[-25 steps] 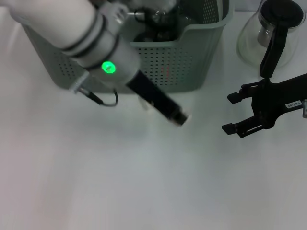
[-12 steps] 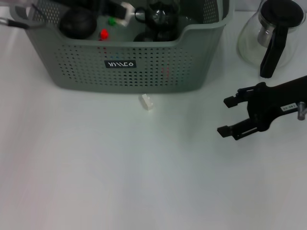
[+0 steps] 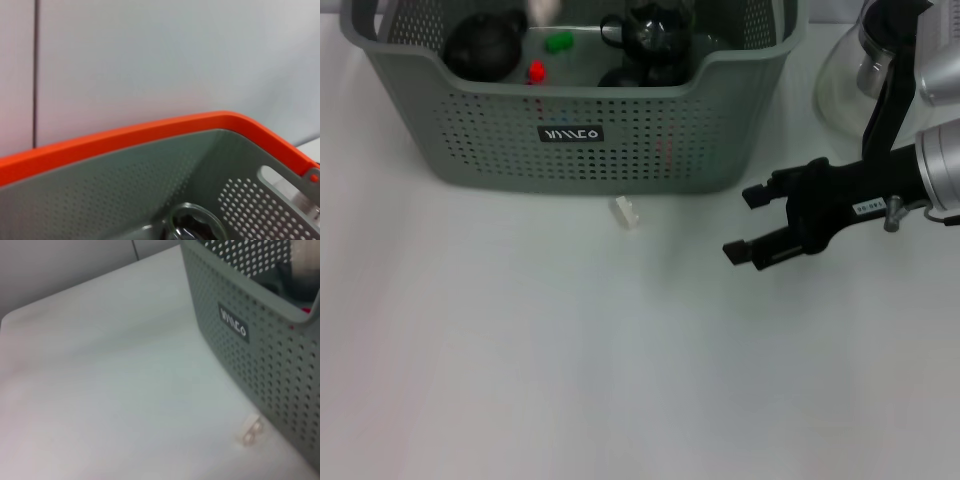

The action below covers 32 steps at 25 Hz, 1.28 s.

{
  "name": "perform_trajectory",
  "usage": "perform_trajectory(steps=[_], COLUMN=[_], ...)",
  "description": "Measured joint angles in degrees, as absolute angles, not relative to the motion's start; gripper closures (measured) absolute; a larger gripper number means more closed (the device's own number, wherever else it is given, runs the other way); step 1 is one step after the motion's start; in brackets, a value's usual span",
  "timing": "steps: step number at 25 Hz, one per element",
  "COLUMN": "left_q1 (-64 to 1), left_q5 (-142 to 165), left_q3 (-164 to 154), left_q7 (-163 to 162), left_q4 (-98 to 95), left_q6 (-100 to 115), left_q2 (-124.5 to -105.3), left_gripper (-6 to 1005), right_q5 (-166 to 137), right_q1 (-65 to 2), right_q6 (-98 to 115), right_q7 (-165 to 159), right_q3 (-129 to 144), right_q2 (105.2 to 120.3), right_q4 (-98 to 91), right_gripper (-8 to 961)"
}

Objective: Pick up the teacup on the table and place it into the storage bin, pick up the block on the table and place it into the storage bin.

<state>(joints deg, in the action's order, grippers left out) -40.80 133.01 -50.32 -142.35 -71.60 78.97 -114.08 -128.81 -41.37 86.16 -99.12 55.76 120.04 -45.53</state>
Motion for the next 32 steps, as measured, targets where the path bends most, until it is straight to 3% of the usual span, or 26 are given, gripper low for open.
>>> perform_trajectory(steps=[1, 8, 11, 12, 13, 18, 22, 29, 32], left_q1=[-40.8, -39.75, -36.25, -36.25, -32.25, -26.08, -25.27, -27.27, -27.63], left_q5=[133.18, 131.92, 125.79, 125.79, 119.99, 112.26, 110.82, 109.17, 108.99], left_q3=[-50.3, -50.1, -49.18, -49.18, -48.85, -48.19, -45.43, -42.46, -41.61], left_q7=[-142.07, -137.81, -130.13, -130.13, -121.23, -106.58, -104.13, -93.38, -89.67], left_q4=[-71.7, -75.32, -79.69, -79.69, -81.39, -78.44, -72.6, -48.79, -44.3], left_q6=[78.34, 82.32, 89.19, 89.19, 94.76, 106.34, 111.2, 114.42, 114.26], left_q2=[-114.23, -116.52, -119.63, -119.63, -121.99, -123.55, -122.3, -115.67, -114.79], left_gripper=[810, 513, 364, 326, 288, 121, 62, 48, 48], right_q5=[-128.43, -127.27, -127.25, -127.24, -127.14, -126.55, -126.02, -124.1, -123.44], right_q1=[-41.45, -41.47, -41.66, -41.79, -41.98, -42.92, -43.82, -46.5, -48.49], right_q6=[85.72, 85.61, 86.77, 86.97, 87.09, 86.68, 84.6, 79.79, 76.89], right_q7=[-98.82, -98.55, -98.71, -98.72, -98.72, -98.35, -96.25, -93.9, -94.11], right_q3=[55.65, 54.82, 55.24, 55.33, 55.38, 55.45, 55.46, 55.5, 56.09], right_q2=[119.97, 119.62, 119.97, 120.08, 120.16, 120.23, 120.24, 120.57, 120.69], right_q4=[-45.07, -44.47, -44.37, -44.17, -43.85, -41.03, -37.48, -31.63, -28.52], right_gripper=[12, 12, 12, 12, 12, 12, 12, 11, 11])
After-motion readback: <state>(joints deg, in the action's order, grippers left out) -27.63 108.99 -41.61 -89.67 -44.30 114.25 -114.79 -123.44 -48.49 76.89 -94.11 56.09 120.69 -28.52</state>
